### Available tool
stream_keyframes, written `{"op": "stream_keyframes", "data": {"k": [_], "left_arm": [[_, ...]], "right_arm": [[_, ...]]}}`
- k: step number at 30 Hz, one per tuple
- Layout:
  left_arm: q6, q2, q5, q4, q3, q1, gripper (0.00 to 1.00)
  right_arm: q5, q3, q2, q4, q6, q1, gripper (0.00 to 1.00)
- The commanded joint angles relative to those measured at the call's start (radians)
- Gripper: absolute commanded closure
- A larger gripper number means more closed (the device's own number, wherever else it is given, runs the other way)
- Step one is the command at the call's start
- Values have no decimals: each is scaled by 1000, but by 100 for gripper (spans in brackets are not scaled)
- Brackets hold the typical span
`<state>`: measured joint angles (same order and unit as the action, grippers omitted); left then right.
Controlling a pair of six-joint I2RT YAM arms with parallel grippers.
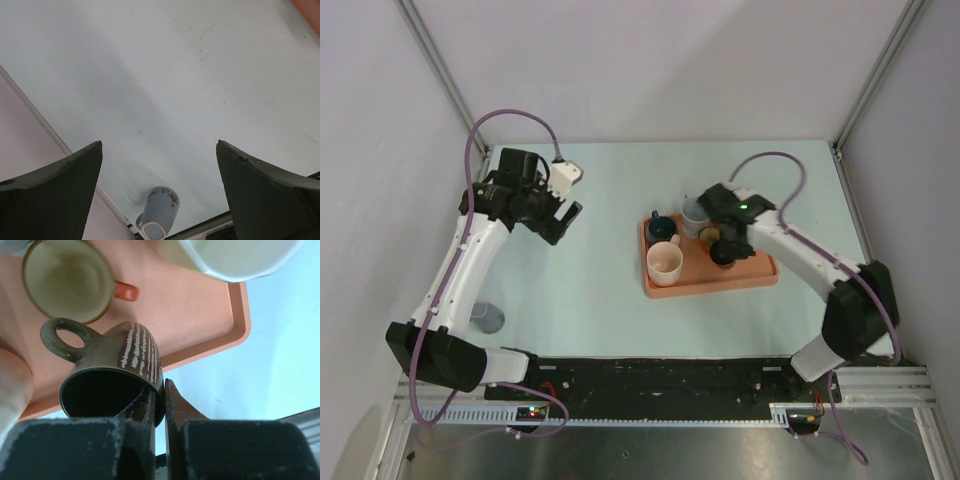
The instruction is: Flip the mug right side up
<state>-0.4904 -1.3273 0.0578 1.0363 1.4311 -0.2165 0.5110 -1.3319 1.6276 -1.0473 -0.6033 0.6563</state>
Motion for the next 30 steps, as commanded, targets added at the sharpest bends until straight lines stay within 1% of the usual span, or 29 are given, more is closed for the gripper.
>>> {"op": "stream_keyframes", "data": {"k": [1, 4, 9, 17, 22, 23, 26, 28, 30], "left_arm": [[-8, 33, 26, 7, 19, 15, 2], [-6, 32, 30, 8, 21, 16, 2], [-5, 38, 30, 11, 18, 18, 2], [-6, 39, 30, 12, 10, 26, 2], [-8, 33, 23, 13, 7, 26, 2], [-8, 31, 21, 13, 6, 27, 2], [-20, 30, 23, 30, 8, 26, 2], [-54, 25, 30, 81, 12, 27, 2], [-81, 16, 13, 122, 11, 40, 1]], "right_arm": [[-314, 114, -154, 196, -43, -124, 100], [-419, 168, -177, 293, -42, -166, 100], [-458, 181, -149, 336, -46, -153, 100], [-370, 167, -72, 307, -41, -106, 100], [-321, 100, 0, 238, -23, -78, 99], [-320, 82, 12, 229, -16, -73, 94], [-309, 19, 32, 192, -5, -60, 74], [-304, -9, 29, 174, -4, -60, 63], [-292, -33, 18, 154, -3, -64, 55]]}}
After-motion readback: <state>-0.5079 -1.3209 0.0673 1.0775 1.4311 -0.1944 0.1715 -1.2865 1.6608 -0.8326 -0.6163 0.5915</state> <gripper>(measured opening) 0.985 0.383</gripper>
